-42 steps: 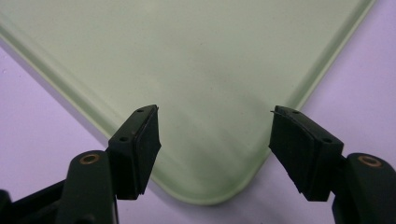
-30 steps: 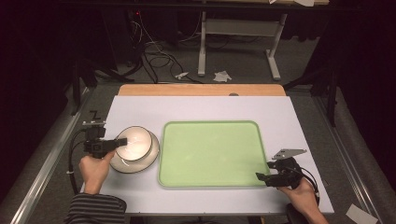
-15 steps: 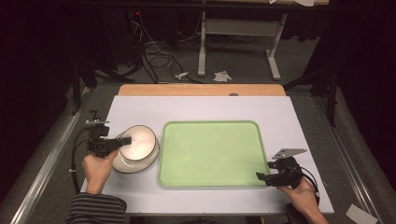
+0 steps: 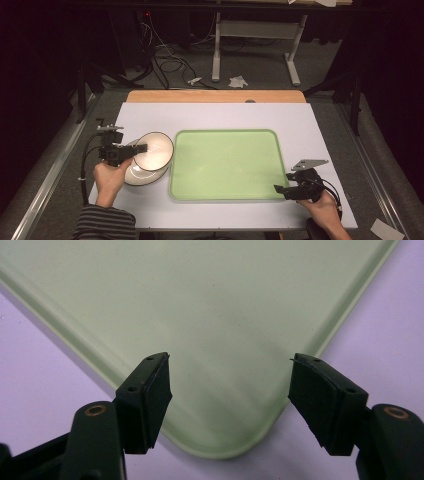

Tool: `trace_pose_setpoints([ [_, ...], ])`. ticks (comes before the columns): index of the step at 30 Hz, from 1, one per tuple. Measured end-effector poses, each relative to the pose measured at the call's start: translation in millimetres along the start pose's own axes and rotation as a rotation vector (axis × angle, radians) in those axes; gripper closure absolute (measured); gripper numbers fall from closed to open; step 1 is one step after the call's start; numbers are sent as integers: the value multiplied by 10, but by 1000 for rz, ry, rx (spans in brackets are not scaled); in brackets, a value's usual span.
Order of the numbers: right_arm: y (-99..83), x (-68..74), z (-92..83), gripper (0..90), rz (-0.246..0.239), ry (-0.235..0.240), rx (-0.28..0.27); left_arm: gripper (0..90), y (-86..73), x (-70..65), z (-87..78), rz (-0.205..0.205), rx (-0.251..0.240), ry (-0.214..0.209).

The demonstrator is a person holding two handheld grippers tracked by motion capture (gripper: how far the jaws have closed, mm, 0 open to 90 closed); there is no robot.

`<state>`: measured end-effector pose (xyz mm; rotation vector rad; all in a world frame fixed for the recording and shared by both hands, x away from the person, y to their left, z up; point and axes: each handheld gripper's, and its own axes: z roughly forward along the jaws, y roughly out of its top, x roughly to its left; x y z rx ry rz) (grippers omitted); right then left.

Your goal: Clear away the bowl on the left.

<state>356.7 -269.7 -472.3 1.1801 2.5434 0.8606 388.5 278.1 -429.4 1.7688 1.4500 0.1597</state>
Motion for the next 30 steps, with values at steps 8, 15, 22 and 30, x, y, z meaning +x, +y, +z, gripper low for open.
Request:
trace_pose_setpoints([
  [8,1,6,-2,346,0,1,0,823,29,-119,52,46,22,-4],
  [15,-1,4,-1,348,2,4,1,822,37,-150,111,58,36,-16],
  [22,0,6,-3,346,5,-2,-3,820,40,-207,172,67,55,-35],
  [30,5,17,-6,347,-6,0,0,820,76,-328,192,108,62,-31],
])
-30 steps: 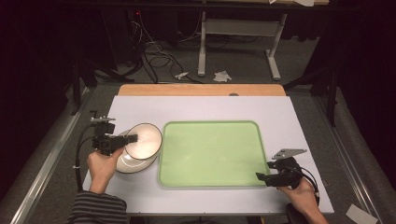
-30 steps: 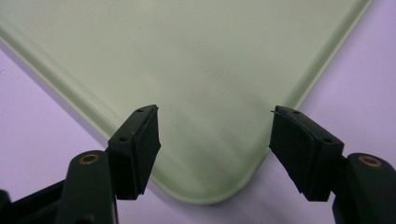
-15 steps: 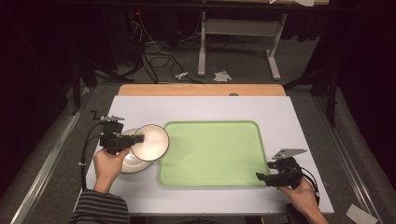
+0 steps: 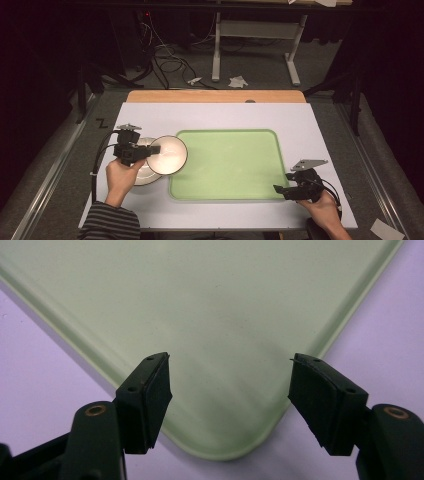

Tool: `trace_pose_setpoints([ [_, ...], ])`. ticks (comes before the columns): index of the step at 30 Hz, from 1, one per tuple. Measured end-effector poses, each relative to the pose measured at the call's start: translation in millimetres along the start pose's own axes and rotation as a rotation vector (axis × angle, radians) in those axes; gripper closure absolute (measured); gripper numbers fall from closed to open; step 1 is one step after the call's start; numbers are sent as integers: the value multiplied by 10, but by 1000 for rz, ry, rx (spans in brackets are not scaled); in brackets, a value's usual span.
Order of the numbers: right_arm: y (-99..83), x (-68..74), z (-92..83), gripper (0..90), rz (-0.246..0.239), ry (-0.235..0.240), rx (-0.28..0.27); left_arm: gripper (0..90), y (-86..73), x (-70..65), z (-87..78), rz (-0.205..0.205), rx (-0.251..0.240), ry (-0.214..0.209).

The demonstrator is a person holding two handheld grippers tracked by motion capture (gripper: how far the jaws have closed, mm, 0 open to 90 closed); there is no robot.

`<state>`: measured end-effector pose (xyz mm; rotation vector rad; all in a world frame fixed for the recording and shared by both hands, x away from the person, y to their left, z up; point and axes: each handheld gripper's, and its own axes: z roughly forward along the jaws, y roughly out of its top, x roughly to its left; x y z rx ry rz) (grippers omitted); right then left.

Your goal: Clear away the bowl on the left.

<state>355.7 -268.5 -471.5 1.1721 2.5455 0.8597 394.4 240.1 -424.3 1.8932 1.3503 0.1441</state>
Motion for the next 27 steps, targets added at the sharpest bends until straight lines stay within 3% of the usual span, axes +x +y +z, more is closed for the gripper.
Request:
trace_pose_setpoints([
  [11,-2,-4,-2,347,-3,3,1,820,155,-273,204,89,59,-44],
  [13,-3,-9,4,346,-1,4,-3,820,205,-372,290,127,84,-48],
  [21,-6,-6,-4,347,0,8,-7,820,319,-564,448,155,93,-98],
  [27,-9,-10,-1,347,-1,12,-11,820,422,-631,568,152,108,-134],
])
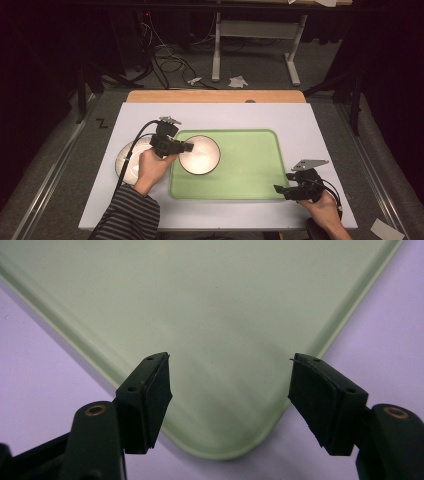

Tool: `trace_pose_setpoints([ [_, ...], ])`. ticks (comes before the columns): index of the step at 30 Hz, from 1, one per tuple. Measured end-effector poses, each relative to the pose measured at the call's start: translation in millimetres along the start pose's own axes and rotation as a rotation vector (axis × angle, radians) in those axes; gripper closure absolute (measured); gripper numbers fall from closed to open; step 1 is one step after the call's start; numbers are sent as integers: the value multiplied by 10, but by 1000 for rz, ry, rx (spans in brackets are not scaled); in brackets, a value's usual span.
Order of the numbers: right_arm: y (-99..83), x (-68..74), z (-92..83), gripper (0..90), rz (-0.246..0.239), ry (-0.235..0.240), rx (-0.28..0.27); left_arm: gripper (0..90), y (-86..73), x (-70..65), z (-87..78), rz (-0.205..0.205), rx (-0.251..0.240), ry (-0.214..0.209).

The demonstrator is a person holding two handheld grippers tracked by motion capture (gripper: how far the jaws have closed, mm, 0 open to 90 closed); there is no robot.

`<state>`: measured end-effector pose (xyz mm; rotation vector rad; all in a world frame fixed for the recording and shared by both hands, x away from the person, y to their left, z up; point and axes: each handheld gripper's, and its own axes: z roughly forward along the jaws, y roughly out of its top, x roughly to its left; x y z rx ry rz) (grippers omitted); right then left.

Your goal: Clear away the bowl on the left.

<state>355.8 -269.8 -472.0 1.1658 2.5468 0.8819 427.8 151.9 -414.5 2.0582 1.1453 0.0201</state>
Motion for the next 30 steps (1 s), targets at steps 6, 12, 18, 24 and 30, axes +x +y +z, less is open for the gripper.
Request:
trace_pose_setpoints([
  [6,2,-3,2,347,-11,-6,7,819,83,-82,160,7,21,-36],
  [12,6,4,4,347,-3,-5,7,818,165,-179,311,29,45,-46],
  [18,4,-3,5,347,-1,-1,8,815,238,-221,440,33,55,-57],
  [24,4,1,1,347,-11,-3,8,816,334,-311,545,49,61,-65],
  [30,2,-7,3,347,-12,-1,6,815,388,-344,696,53,83,-66],
])
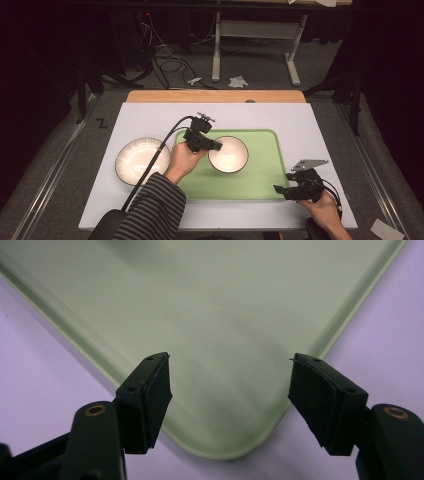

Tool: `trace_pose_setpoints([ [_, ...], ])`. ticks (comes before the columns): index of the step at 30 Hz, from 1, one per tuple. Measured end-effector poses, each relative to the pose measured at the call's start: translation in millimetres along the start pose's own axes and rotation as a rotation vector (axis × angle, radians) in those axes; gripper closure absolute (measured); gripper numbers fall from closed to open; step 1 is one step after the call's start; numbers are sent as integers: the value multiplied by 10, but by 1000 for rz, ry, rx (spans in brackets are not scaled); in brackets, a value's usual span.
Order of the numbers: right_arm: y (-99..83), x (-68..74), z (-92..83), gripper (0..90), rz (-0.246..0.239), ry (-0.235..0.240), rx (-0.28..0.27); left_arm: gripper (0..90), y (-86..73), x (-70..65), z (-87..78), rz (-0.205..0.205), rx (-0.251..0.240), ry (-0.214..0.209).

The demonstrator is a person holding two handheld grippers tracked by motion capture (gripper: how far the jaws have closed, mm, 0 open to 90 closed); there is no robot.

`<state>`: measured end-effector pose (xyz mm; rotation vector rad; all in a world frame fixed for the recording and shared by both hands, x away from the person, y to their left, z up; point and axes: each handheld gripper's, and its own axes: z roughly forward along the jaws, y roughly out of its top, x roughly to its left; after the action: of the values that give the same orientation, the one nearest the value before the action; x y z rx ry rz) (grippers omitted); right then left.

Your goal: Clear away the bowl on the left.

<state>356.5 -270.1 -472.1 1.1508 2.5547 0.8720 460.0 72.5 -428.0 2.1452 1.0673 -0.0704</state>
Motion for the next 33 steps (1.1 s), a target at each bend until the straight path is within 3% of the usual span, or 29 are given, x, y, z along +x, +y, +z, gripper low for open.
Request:
trace_pose_setpoints([
  [4,2,8,1,347,0,0,2,814,18,17,121,-8,20,3],
  [13,-3,8,-3,346,4,4,-7,814,46,154,386,-66,47,19],
  [22,-4,-2,-2,341,0,5,2,814,35,242,412,-75,65,76],
  [28,-4,3,-6,341,4,5,-7,812,19,310,420,-100,58,84],
  [31,-4,-4,-1,341,4,3,1,809,8,329,432,-96,61,109],
  [33,-2,-1,3,341,2,3,3,811,-14,357,434,-112,54,99],
])
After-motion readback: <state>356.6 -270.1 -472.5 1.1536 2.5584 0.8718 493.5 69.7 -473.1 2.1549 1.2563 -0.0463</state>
